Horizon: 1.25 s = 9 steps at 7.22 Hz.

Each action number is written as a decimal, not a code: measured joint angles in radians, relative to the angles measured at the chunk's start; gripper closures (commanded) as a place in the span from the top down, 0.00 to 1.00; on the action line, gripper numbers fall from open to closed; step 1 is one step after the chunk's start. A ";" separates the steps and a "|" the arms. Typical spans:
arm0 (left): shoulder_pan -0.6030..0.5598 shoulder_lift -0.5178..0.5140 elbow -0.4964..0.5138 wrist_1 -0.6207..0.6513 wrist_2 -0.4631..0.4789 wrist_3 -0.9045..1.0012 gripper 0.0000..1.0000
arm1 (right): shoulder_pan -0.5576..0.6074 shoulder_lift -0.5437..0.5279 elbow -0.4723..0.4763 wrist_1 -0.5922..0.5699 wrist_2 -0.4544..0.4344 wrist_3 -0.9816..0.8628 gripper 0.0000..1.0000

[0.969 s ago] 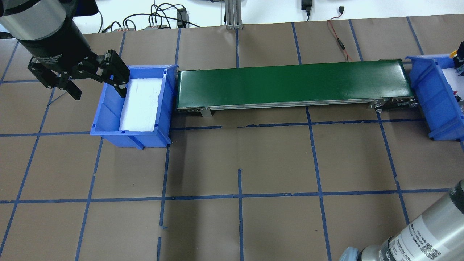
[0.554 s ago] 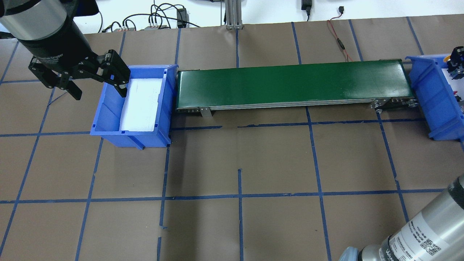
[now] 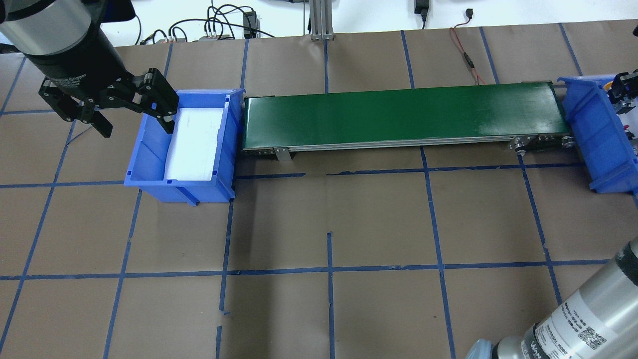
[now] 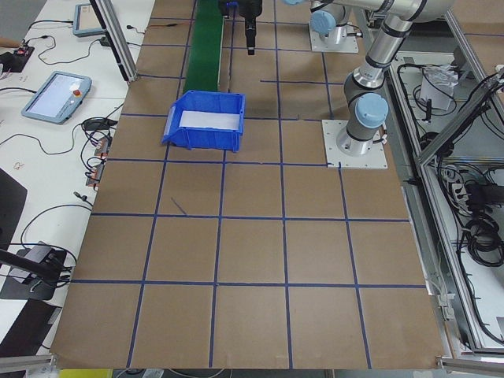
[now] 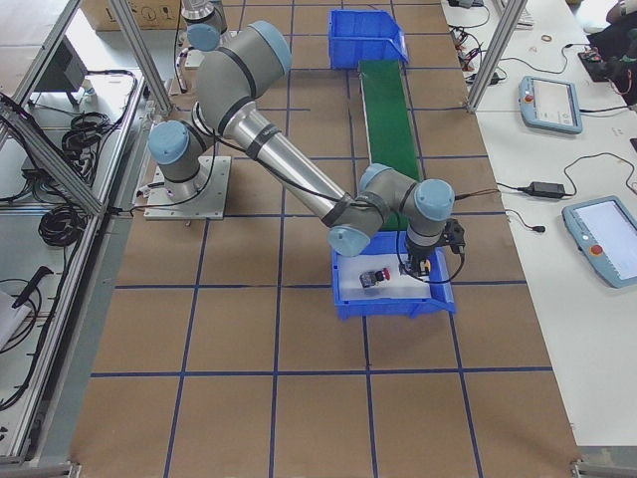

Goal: Transport two buttons from left to right
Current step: 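Lower the yellow button onto the foam beside the red button and release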

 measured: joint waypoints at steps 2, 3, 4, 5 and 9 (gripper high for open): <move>0.000 0.000 0.000 0.000 0.001 0.000 1.00 | -0.001 0.000 0.009 -0.007 0.001 -0.013 0.30; 0.000 0.000 0.000 0.000 0.000 0.000 1.00 | -0.002 0.000 0.012 -0.007 0.001 -0.026 0.41; 0.000 0.000 0.000 0.000 0.000 0.000 1.00 | -0.004 -0.001 0.014 -0.008 0.001 -0.033 0.51; 0.000 0.000 0.000 0.000 0.000 0.000 1.00 | -0.006 -0.001 0.014 -0.011 0.001 -0.036 0.63; 0.000 0.000 0.000 0.000 0.001 0.000 1.00 | -0.008 -0.008 0.011 -0.036 0.005 -0.037 0.70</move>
